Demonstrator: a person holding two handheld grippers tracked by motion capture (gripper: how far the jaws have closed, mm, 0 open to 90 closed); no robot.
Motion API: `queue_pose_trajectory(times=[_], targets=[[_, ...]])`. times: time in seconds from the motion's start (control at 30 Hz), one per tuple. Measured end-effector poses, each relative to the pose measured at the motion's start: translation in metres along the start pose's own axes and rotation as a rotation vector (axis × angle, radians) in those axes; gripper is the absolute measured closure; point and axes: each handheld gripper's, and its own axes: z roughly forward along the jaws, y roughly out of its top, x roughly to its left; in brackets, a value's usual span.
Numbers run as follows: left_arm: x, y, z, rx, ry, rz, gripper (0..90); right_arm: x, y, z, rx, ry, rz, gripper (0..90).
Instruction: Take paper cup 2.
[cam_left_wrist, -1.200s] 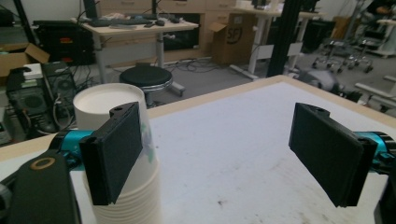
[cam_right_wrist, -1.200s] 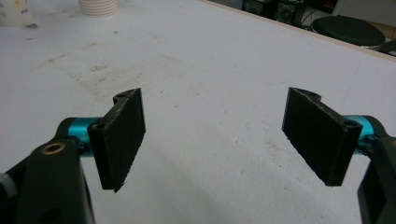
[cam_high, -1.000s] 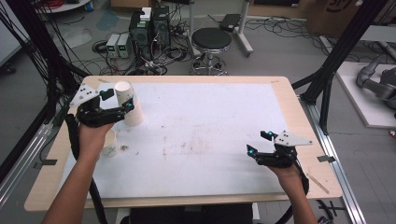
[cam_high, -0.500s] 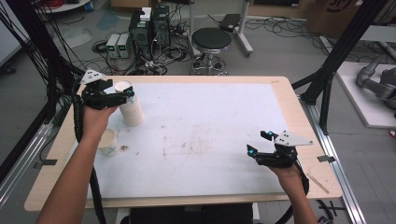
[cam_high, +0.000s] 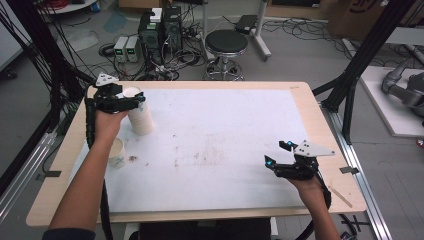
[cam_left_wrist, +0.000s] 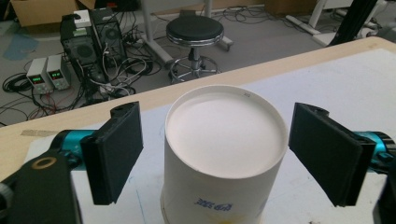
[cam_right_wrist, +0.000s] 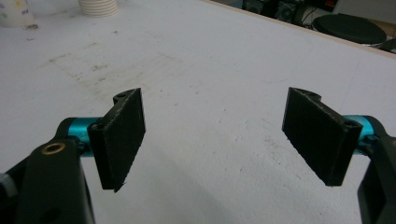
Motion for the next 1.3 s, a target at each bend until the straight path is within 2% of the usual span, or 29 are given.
queue_pose_trajectory(times=[0.2, 0.33, 0.43, 0.5, 0.73, 0.9, 1.0, 1.3], targets=[[0.003, -0.002, 0.004, 0.004, -0.009, -0.008, 22.9, -0.001, -0.001, 0.0, 0.002, 0.002, 0.007, 22.0], [0.005, -0.003, 0.005, 0.006, -0.031, -0.02, 27.3, -0.001, -0.001, 0.0, 0.004, 0.003, 0.009, 22.0], [0.003, -0.002, 0.005, 0.0, -0.038, 0.0, 33.6, -0.001, -0.001, 0.0, 0.004, 0.003, 0.005, 22.0], [0.002, -0.002, 0.005, 0.006, -0.038, 0.014, 33.8, -0.001, -0.001, 0.0, 0.006, 0.004, 0.008, 22.0], [0.002, 0.001, 0.004, 0.007, -0.041, 0.021, 34.1, 0.0, -0.001, 0.0, 0.007, 0.004, 0.009, 22.0], [0.003, 0.003, 0.001, -0.017, -0.041, 0.015, 34.3, 0.0, -0.001, 0.0, 0.008, 0.004, 0.008, 22.0], [0.004, 0.006, -0.003, -0.038, -0.06, -0.002, 34.6, 0.0, -0.001, 0.0, 0.008, 0.005, 0.009, 21.9], [0.005, 0.03, -0.028, -0.115, -0.078, 0.025, 35.5, 0.001, 0.0, 0.001, 0.006, 0.007, 0.004, 22.0]])
